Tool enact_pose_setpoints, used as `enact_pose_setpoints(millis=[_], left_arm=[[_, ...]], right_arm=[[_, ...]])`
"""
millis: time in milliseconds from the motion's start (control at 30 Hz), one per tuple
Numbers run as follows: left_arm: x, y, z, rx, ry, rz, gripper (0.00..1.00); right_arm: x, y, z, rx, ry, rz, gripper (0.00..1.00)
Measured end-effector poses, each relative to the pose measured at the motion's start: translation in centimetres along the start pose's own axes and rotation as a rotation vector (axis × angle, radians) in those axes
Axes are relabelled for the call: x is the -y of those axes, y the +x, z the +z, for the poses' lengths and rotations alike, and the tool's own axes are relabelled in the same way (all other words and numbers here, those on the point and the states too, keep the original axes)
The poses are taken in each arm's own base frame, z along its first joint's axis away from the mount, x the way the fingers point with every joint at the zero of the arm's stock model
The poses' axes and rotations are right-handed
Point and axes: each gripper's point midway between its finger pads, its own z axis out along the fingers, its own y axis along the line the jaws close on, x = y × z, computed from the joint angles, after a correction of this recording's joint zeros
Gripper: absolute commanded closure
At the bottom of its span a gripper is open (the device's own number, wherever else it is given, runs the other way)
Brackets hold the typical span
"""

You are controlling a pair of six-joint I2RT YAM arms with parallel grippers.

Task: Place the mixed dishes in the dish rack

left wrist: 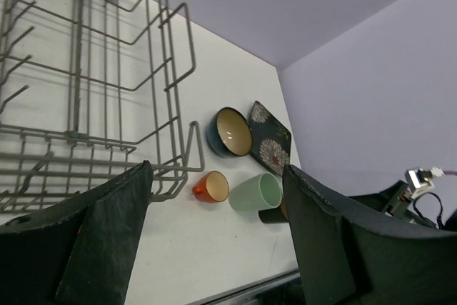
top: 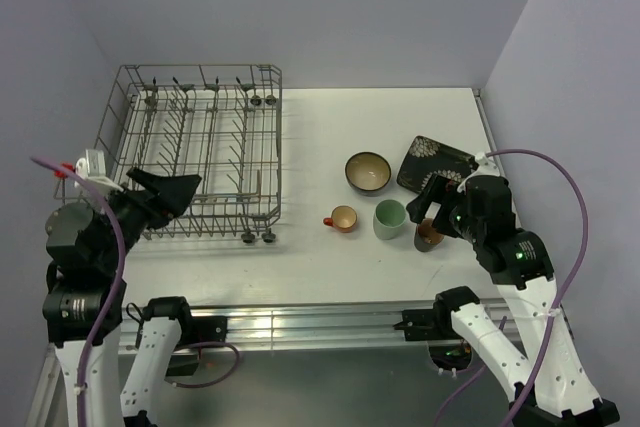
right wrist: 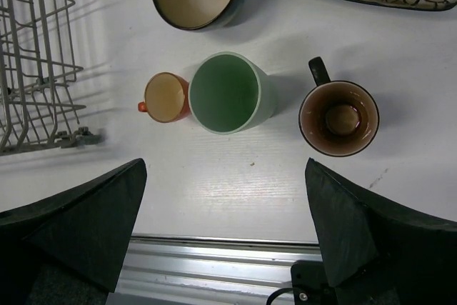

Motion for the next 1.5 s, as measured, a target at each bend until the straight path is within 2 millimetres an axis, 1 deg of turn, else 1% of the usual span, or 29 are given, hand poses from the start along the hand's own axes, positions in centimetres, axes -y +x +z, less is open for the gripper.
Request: enact_pose_setpoints(millis=[67,133,333,467,567,667,767,800,900,967,1033,1133,1200,1233,1267,1367,1400,1500], left_arm=[[0.8,-0.3,0.8,-0.029,0.033,0.01,0.23],[1.2,-0.4,1.8,-0.066,0.055,0.014,0.23],[1.2,-0.5,5.2,-0.152,0.085,0.02,0.21],[1.4,-0.4,8.2,-0.187,0.111,0.023,0.21],[2.3,0.6,10.9,-0.215,0.132,0.007,0.21],[3.6,1.8,13.1,-0.227,0.142,-0.04,0.22],[5.8,3.8,14.9,-0.264,0.152,-0.078,0.21],[6.7,4.3,15.4,-0.282,0.156,-0.09,0.21],[9.2,5.6,16.6,-0.334,0.172,-0.117,0.21],[10.1,6.2,16.8,-0.365,0.171,-0.13,0.21],[10.8,6.1,16.7,-0.384,0.168,-0.133,0.21],[12.2,5.2,16.2,-0.392,0.185,-0.132,0.21],[13.3,4.4,15.9,-0.393,0.213,-0.129,0.21],[13.9,4.3,15.7,-0.396,0.226,-0.127,0.21],[14.3,4.3,15.6,-0.402,0.237,-0.125,0.21],[15.4,5.5,15.0,-0.447,0.263,-0.118,0.21],[15.7,6.3,14.9,-0.476,0.268,-0.115,0.21],[16.1,7.5,15.1,-0.517,0.267,-0.102,0.21]], right_arm=[[0.1,0.0,0.0,-0.002,0.01,0.008,0.0],[0.1,0.1,0.1,-0.004,0.011,0.013,0.0],[0.1,0.0,0.6,-0.018,0.023,0.024,0.0],[0.0,-0.7,1.7,-0.032,0.058,0.04,0.0],[-0.4,-2.1,2.4,-0.027,0.084,0.056,0.0],[-0.5,-4.2,3.2,-0.013,0.12,0.101,0.0],[0.1,-6.5,3.9,-0.002,0.143,0.195,0.0],[0.3,-7.0,4.1,-0.006,0.144,0.228,0.0],[2.1,-7.8,5.1,-0.031,0.165,0.35,0.0],[3.8,-8.0,5.9,-0.043,0.184,0.439,0.0],[5.4,-7.6,6.5,-0.055,0.206,0.509,0.01],[8.1,-6.3,7.8,-0.063,0.234,0.622,0.03],[9.8,-5.1,8.7,-0.067,0.255,0.694,0.06],[10.9,-4.3,9.2,-0.072,0.272,0.736,0.07],[11.5,-3.7,9.5,-0.077,0.281,0.763,0.08],[13.7,-1.9,10.6,-0.097,0.323,0.846,0.09],[14.2,-1.7,10.9,-0.101,0.331,0.859,0.1],[15.5,-0.9,12.4,-0.112,0.346,0.887,0.12]])
